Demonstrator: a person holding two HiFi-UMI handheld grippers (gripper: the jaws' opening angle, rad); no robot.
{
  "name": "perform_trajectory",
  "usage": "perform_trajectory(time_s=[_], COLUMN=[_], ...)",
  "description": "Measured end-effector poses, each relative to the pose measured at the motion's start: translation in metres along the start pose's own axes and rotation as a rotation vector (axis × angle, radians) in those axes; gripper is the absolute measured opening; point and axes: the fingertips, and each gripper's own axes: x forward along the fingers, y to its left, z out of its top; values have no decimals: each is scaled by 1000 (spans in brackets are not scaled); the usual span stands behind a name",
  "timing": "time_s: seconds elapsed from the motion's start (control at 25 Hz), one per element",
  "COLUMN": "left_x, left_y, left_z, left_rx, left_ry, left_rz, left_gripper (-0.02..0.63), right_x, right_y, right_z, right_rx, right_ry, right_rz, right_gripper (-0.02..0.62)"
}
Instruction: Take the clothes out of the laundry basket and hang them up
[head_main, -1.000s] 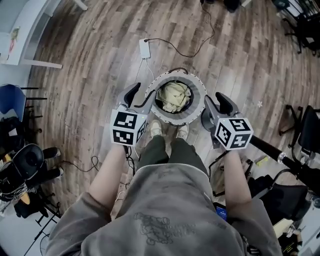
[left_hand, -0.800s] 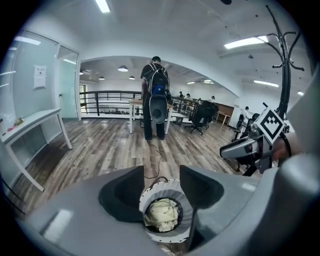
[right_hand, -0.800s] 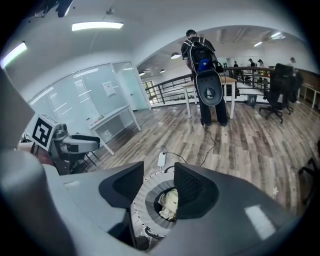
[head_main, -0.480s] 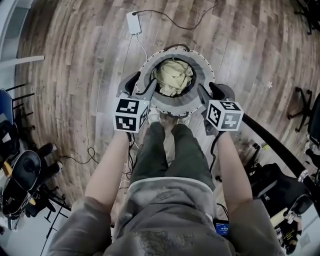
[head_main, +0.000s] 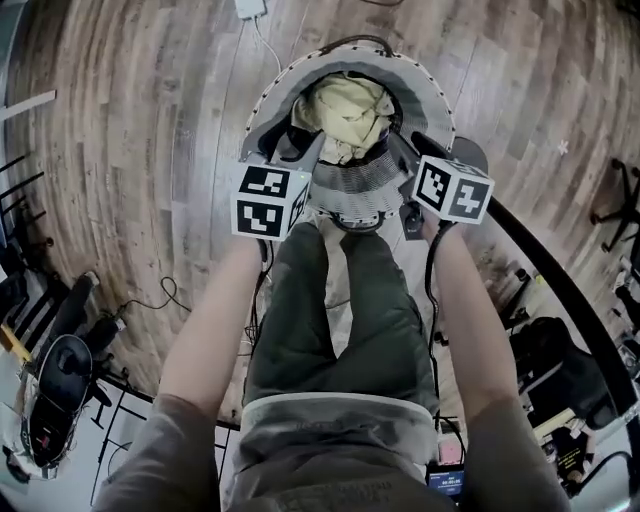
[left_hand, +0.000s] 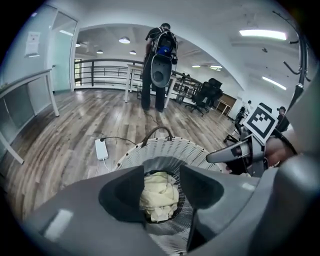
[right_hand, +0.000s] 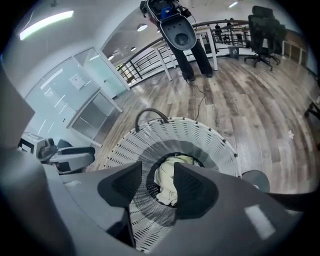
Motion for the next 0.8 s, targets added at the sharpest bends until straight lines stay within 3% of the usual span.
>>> perform_trajectory(time_s=[0.24, 0.4, 0.64, 0.8], left_x=[68, 119, 176, 214], left_y=[23, 29, 51, 62], left_z=[-51, -83, -130, -159], left_rx=[-102, -54, -185, -221], left_ry=[72, 131, 179, 221], left_rz=[27, 29, 27, 36], left_gripper=[221, 221, 221, 221], right_x=[61, 102, 153, 190], right_y=[-32, -41, -70, -88], right_z=[-36, -58, -91, -110], right_rx=[-23, -96, 87, 129], right_ry=[48, 87, 102, 116], right_rz=[-17, 11, 3, -28], right_gripper=[224, 215, 253, 264])
